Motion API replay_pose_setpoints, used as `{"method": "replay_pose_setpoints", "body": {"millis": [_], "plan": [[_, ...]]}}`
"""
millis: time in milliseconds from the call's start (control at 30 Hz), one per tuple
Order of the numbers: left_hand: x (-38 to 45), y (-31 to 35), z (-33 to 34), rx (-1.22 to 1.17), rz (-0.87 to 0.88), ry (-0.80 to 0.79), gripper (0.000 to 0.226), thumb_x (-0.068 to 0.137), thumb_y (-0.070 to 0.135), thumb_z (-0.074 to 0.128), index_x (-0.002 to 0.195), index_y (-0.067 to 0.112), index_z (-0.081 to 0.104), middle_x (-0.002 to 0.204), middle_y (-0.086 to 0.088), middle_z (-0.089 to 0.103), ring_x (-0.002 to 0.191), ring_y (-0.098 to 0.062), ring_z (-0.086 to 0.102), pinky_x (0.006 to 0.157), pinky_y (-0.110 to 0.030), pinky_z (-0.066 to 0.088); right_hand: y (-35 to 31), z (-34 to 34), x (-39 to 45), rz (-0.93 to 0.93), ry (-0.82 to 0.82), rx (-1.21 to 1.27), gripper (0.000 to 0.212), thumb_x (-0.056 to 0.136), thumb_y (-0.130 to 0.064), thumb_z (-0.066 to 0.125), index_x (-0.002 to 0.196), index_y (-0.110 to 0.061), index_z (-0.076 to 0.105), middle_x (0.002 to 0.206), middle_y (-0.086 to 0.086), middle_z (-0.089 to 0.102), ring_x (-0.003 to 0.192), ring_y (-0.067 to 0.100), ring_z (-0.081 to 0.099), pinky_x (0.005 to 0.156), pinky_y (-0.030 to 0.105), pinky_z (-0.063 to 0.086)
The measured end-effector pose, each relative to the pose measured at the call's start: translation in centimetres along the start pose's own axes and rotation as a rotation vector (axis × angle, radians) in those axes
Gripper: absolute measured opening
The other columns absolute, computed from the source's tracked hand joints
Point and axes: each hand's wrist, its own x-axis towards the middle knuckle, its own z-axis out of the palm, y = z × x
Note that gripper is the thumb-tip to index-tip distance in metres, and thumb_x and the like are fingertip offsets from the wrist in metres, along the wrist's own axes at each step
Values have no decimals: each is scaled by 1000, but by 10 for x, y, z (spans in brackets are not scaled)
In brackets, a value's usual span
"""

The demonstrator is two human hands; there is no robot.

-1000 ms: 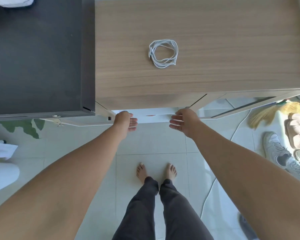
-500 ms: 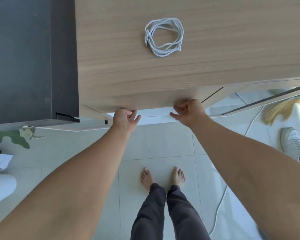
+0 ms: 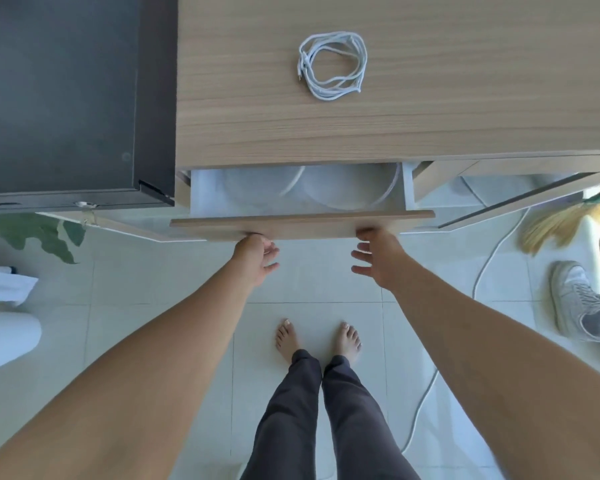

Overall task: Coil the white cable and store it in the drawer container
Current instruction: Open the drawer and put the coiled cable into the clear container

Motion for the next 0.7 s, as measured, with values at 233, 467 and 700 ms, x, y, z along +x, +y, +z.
{"method": "replay_pose_setpoints", "body": {"millis": [233,467,700], "plan": [[-110,15,2,844,-10,-169,18,83,24,43,70,17,53,58,-2,59,46,-16,55,50,-18,37,11,-13,-93,-388,20,-1052,20,85,-25,53,70,-13,56,73,4,57,74,27,56,63,28,40],[-147,31,-12,1195,781,140,30,87,26,44,97,21,71,99,7,68,85,-20,65,72,-31,52,-17,-24,-127,-909,193,-1384,36,89,-18,48,121,-18,63,118,3,59,115,25,52,91,40,47],[-148,2,-26,1458,774,105,30,95,28,45,107,13,67,101,-7,67,89,-24,60,71,-31,47,-1,-62,-126,-737,98,-1664,50,86,-15,48,136,-20,47,125,7,55,115,29,51,97,40,42]]}}
